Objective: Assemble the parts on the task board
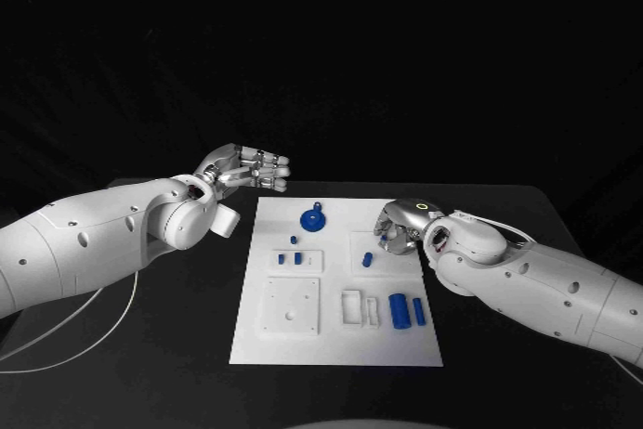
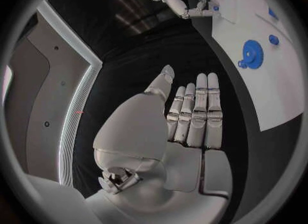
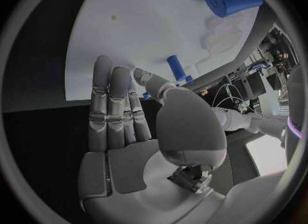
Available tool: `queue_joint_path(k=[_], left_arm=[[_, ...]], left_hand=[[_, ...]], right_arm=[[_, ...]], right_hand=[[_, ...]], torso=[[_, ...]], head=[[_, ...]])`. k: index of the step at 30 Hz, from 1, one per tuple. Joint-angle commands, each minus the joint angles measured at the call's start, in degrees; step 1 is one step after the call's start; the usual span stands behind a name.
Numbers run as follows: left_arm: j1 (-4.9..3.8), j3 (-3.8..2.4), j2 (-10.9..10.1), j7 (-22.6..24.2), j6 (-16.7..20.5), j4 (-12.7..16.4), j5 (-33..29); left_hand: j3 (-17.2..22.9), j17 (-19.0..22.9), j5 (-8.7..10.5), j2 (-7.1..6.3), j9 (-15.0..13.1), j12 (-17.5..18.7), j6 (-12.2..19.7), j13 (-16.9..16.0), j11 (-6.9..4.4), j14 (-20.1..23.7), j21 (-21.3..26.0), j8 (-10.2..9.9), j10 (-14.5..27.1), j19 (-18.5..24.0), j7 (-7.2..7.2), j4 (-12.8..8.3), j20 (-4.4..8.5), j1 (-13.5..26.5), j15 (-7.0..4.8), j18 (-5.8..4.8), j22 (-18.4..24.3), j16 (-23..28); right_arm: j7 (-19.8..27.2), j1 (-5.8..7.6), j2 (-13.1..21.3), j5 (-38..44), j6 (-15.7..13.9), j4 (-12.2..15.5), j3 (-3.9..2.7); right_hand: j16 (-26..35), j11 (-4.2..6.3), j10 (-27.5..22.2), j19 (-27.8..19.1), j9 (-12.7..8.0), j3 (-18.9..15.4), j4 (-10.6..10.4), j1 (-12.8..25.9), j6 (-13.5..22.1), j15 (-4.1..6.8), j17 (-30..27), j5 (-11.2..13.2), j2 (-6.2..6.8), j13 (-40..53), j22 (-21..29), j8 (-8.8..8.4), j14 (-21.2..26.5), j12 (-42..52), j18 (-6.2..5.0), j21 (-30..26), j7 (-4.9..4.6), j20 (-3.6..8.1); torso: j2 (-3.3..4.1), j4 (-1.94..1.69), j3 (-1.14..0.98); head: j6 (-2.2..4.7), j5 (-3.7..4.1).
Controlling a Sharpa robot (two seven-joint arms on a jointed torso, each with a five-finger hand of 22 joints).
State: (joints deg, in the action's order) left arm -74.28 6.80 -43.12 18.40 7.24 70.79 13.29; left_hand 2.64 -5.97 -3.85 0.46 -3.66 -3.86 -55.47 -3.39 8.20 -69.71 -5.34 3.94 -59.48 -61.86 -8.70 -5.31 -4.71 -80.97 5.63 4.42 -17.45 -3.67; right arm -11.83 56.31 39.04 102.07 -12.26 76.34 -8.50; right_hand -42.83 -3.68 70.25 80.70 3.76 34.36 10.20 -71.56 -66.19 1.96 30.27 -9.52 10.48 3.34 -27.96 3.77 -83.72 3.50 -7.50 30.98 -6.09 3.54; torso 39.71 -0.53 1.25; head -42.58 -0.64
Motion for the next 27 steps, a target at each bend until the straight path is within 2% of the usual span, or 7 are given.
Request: queue_joint_path(k=[1, 15, 27], left_arm=[[-0.11, -0.05, 0.14, 1.00, -1.01, -0.30, 2.16], [-0.11, -0.04, 0.22, 0.78, -1.47, -1.25, 4.55], [-0.11, -0.03, 0.27, 0.25, -1.82, -1.76, 5.68]], left_hand=[[-0.28, -0.08, 0.38, 0.09, 0.02, 0.10, -0.02, 0.00, 0.31, 0.24, -0.46, -0.13, 0.01, -0.18, -0.46, 0.33, -0.32, -0.21, 0.42, 0.32, 0.74, 0.09], [-0.39, -0.13, 0.47, 0.01, 0.01, 0.10, -0.11, 0.00, 0.36, 0.40, -0.85, -0.12, 0.14, -0.24, -0.47, 0.70, -0.36, -0.52, 0.47, 0.30, 2.30, 0.10], [-0.41, -0.06, 0.49, -0.10, 0.01, 0.10, -0.10, 0.00, 0.45, 0.83, -0.92, -0.13, 0.41, 0.08, -0.48, 0.74, -0.50, -0.61, 0.61, 0.23, 2.95, 0.11]], right_arm=[[-0.83, -0.36, -0.15, 1.53, 0.98, -0.33, 0.24], [-1.96, -0.51, 0.06, 2.83, 0.47, -0.31, 0.36], [-2.36, -0.55, 0.43, 3.67, -0.47, 0.21, 0.37]], right_hand=[[-0.44, 0.09, 0.36, -0.73, 0.02, 0.62, 0.12, -0.16, -0.43, 0.36, 0.24, 0.25, 0.17, 0.06, -0.85, -0.17, 0.23, -0.12, -0.63, 0.46, 0.00, 0.01], [-1.21, 0.18, 0.83, -1.71, 0.02, 2.94, 0.88, -0.43, -0.72, 0.49, 0.89, 0.52, 0.16, 0.06, -5.62, -0.17, 0.52, -0.13, -0.79, 1.03, 0.01, 0.15], [-1.36, 0.22, 0.98, -1.49, 0.03, 2.94, 0.98, -0.36, -0.82, 0.51, 1.10, 0.79, 0.34, 0.07, -7.95, -0.16, 0.53, -0.13, -0.76, -0.03, 0.05, 0.17]], torso=[[0.01, 0.03, -0.02], [0.00, 0.09, -0.02], [0.00, 0.04, -0.01]], head=[[-0.10, -0.17], [-0.30, -0.09], [-0.30, -0.26]])
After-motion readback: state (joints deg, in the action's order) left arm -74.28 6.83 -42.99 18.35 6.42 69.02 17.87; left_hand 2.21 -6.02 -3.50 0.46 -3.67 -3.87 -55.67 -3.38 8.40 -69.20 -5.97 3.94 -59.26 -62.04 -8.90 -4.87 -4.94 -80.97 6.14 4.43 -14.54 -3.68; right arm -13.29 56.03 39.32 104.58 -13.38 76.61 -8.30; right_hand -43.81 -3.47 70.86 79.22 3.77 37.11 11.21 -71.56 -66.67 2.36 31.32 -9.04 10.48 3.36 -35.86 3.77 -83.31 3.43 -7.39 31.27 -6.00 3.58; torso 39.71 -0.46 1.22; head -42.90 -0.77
